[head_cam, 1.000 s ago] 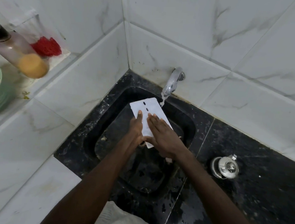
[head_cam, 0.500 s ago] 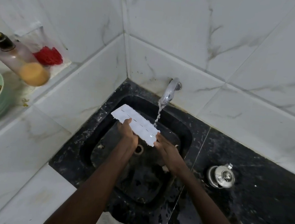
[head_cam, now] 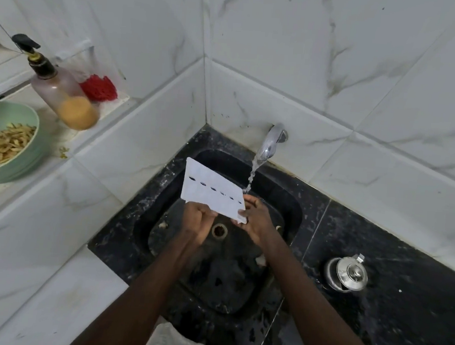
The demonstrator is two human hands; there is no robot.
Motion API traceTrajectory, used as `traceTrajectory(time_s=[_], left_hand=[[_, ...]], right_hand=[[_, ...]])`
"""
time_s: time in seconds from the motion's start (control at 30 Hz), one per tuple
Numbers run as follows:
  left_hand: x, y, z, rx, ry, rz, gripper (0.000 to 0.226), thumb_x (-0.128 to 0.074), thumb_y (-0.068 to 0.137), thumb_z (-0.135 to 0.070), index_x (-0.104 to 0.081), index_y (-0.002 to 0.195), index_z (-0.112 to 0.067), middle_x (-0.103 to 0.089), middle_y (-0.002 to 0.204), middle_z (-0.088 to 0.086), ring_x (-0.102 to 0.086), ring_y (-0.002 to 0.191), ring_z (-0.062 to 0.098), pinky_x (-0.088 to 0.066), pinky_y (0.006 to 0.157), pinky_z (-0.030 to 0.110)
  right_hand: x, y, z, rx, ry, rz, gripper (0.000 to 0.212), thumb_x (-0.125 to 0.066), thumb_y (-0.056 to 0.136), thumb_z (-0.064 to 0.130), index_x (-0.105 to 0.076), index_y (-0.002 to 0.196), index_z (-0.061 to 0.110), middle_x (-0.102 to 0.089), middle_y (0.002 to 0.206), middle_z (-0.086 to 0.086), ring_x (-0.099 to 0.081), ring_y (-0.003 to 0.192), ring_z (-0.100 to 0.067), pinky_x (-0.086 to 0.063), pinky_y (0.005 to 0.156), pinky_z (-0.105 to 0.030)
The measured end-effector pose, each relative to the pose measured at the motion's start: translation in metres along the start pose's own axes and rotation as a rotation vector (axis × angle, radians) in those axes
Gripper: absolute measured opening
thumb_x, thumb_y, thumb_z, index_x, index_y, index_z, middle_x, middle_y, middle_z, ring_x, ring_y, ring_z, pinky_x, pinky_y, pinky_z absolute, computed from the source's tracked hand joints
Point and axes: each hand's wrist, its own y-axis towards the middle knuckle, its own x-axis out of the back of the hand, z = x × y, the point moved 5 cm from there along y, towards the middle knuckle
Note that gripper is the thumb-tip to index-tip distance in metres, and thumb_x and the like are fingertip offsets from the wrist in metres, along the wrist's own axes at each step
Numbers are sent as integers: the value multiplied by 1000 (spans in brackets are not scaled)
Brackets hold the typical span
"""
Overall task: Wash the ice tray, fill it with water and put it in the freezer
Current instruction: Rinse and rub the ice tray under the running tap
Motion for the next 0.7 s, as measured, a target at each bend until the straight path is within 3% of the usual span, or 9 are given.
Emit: traceTrajectory(time_s=[0.1, 0.17, 0.2, 0.3, 0.33, 0.43, 0.5, 0.57, 0.7], left_hand=[[14, 1, 3, 78, -92, 11, 56, -48, 88, 15, -51, 143, 2, -59, 138, 32, -63, 113, 41, -60, 87, 49], [22, 4, 7, 199, -121, -89, 38, -51, 103, -9, -56, 139, 0, -60, 138, 31, -67, 109, 41, -60, 87, 50], [21, 5, 7, 270, -105, -90, 41, -51, 106, -25, -57, 139, 0, -63, 134, 30, -68, 108, 42, -58, 89, 50], [13, 7, 1, 487, 2, 85, 86, -36, 102, -70, -50, 151, 0, -55, 144, 31, -63, 122, 48, -53, 98, 57], [7, 6, -1, 541, 62, 132, 93, -30, 100, -77, -51, 150, -2, -56, 145, 31, -62, 125, 47, -53, 101, 59], [-10, 11, -1, 550, 279, 186, 72, -40, 107, -61, -54, 148, -4, -58, 146, 25, -60, 132, 41, -46, 111, 56], [-9, 19, 3, 497, 368, 101, 55, -56, 106, -43, -58, 143, -3, -63, 141, 25, -64, 126, 41, -46, 112, 60], [-8, 21, 10, 453, 360, -5, 46, -58, 106, -35, -61, 138, -1, -68, 132, 26, -68, 118, 43, -48, 107, 63], [-8, 25, 25, 358, 281, -166, 38, -58, 107, -27, -65, 128, 4, -73, 117, 28, -72, 104, 44, -54, 98, 65]], right_hand=[[6, 9, 21, 55, -121, -41, 44, -55, 96, -13, -62, 127, 16, -67, 124, -3, -66, 113, -27, -62, 86, -45], [12, 14, 37, 119, -228, -34, 44, -56, 96, -12, -62, 132, 14, -67, 130, -5, -67, 114, -25, -60, 94, -47], [14, 16, 44, 167, -294, -23, 46, -57, 95, -13, -61, 134, 11, -68, 131, -6, -68, 115, -24, -58, 99, -48], [10, 18, 60, 330, -518, 54, 41, -62, 93, -12, -66, 129, 7, -72, 123, -8, -70, 111, -22, -57, 100, -42], [5, 17, 66, 388, -615, 86, 38, -66, 91, -9, -70, 124, 10, -74, 120, -6, -70, 111, -20, -57, 100, -39], [-11, 17, 72, 519, -948, 117, 29, -73, 86, 0, -76, 112, 11, -76, 113, -1, -68, 103, -10, -52, 98, -29], [-16, 14, 74, 577, -975, 12, 26, -74, 88, 7, -74, 114, 9, -75, 113, -3, -66, 103, -10, -51, 101, -33], [-14, 3, 76, 641, -958, -143, 27, -72, 93, 21, -70, 118, 11, -73, 115, -4, -66, 107, -16, -51, 101, -36], [-14, -16, 58, 796, -1227, -165, 33, -55, 104, 34, -69, 125, 13, -56, 145, -12, -47, 135, -27, -42, 113, -43]])
